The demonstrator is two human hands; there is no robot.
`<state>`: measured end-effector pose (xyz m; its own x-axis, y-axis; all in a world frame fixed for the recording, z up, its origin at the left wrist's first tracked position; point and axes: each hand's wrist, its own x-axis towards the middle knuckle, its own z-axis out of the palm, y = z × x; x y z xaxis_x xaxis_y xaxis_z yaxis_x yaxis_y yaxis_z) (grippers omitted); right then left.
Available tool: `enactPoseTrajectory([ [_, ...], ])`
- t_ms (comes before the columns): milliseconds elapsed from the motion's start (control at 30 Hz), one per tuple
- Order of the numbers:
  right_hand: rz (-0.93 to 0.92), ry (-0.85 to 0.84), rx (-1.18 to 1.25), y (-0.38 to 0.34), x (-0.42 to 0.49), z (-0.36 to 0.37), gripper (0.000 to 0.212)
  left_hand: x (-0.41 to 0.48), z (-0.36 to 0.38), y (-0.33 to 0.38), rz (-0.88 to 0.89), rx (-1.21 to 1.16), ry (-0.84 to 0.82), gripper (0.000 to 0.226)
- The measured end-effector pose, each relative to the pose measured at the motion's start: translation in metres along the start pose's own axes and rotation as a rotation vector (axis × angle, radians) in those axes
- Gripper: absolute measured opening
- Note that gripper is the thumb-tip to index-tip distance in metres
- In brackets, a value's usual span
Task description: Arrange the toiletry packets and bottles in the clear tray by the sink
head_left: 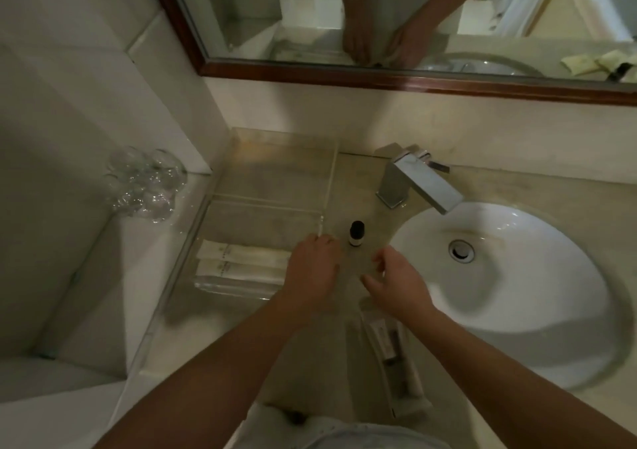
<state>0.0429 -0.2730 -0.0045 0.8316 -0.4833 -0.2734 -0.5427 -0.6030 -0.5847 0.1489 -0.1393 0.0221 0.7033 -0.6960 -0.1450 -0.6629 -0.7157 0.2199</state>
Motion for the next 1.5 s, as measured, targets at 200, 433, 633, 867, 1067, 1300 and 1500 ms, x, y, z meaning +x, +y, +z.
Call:
enactPoseTrajectory([
  [200,0.023,0.069,0.051,-0.027,0.050,0.005,0.048,0.032,0.002,-0.004,-0.031,0.150,-0.047,0.025],
  [433,-0.030,0.056,-0.036,-0.032,0.067,0.015,0.037,0.036,0.009,-0.016,0.001,0.134,-0.008,0.023],
  [633,-0.032,0.052,-0.004,-0.032,0.070,0.018,0.031,0.038,0.014,-0.021,0.042,0.139,-0.021,0.020],
  [867,-0.118,0.160,0.050,-0.044,0.055,0.016,0.025,0.013,-0.004,-0.045,0.110,-0.118,0.161,0.023],
  [1067,-0.317,0.019,0.114,-0.098,0.038,0.021,0.026,-0.050,-0.024,-0.141,-0.188,-0.343,0.283,0.039],
  [1300,-0.452,-0.242,-0.017,-0.147,0.031,0.063,0.034,-0.074,-0.038,-0.199,-0.190,-0.275,0.181,0.039],
  [1500,-0.390,-0.175,0.026,-0.145,0.034,0.078,0.038,-0.074,-0.035,-0.211,-0.222,-0.273,0.185,0.043],
])
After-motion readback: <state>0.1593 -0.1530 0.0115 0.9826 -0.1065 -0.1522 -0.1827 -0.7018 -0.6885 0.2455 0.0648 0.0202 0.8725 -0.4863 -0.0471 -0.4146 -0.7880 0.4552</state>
